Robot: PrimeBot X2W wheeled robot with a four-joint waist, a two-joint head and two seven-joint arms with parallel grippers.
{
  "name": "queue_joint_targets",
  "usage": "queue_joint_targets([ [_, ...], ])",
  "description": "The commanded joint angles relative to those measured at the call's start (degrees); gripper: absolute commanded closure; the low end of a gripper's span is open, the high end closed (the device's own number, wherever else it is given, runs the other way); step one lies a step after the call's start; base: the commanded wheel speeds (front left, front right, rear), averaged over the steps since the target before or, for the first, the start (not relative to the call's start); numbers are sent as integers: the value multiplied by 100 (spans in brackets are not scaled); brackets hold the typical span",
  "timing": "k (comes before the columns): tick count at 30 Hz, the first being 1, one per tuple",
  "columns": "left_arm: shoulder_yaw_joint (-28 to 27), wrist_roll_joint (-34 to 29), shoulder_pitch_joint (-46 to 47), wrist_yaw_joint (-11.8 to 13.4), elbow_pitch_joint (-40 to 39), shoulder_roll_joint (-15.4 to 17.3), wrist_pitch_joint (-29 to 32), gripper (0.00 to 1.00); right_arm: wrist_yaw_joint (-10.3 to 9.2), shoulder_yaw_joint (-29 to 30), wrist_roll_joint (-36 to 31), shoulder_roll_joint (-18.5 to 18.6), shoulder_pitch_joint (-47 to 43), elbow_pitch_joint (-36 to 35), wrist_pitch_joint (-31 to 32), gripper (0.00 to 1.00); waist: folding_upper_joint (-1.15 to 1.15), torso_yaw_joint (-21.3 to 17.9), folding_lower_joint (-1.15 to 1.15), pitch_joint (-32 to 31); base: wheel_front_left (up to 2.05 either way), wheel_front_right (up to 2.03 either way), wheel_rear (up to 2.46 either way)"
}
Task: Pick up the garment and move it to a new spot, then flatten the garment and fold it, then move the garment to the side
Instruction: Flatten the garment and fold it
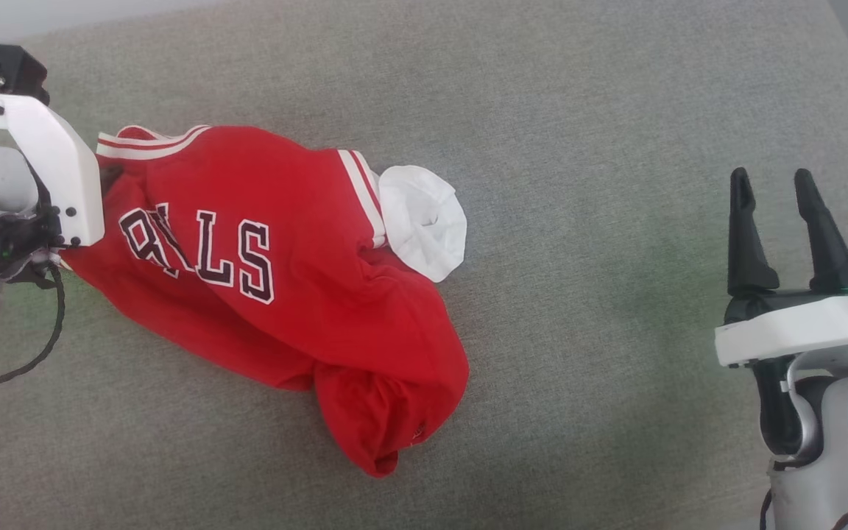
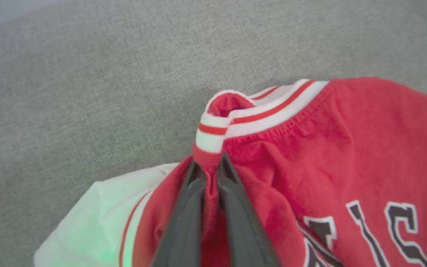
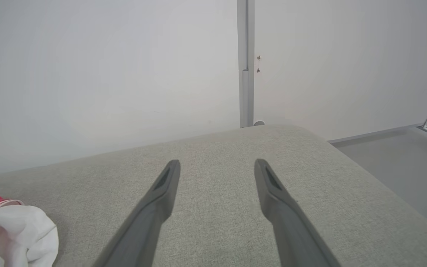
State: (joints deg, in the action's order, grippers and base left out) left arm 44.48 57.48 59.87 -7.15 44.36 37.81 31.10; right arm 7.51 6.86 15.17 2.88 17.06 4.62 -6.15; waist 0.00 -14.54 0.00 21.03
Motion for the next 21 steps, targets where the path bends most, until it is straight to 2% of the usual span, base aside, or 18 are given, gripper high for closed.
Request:
queue_joint_targets([
  [1,-2,99,-14,-33,65,-3,24,69,-3,-41,-11,0,62,32,-49,0,0,17,0,7,0,0,0],
  [2,-19,158,-1,-28,97,-13,19,0,-3,-66,-20,-2,79,40,-44,0,0,33,0,4,0,0,0],
  [7,-42,308,55,-32,-16,48,-106,0,-3,-109,-118,0,45,52,12,0,0,196,0,-118,0,0,0],
  [13,46,255,-206,-34,-297,178,-543,0,-3,-135,-284,-1,-80,32,194,0,0,505,0,-397,0,0,0],
  [18,48,153,-530,-22,-603,239,-1108,0,-3,-229,-305,0,-134,-6,393,0,0,795,0,-648,0,0,0],
  [21,-3,69,-896,80,-872,308,-1659,0,-3,-337,-342,1,-167,33,535,0,0,1001,0,-837,0,0,0],
])
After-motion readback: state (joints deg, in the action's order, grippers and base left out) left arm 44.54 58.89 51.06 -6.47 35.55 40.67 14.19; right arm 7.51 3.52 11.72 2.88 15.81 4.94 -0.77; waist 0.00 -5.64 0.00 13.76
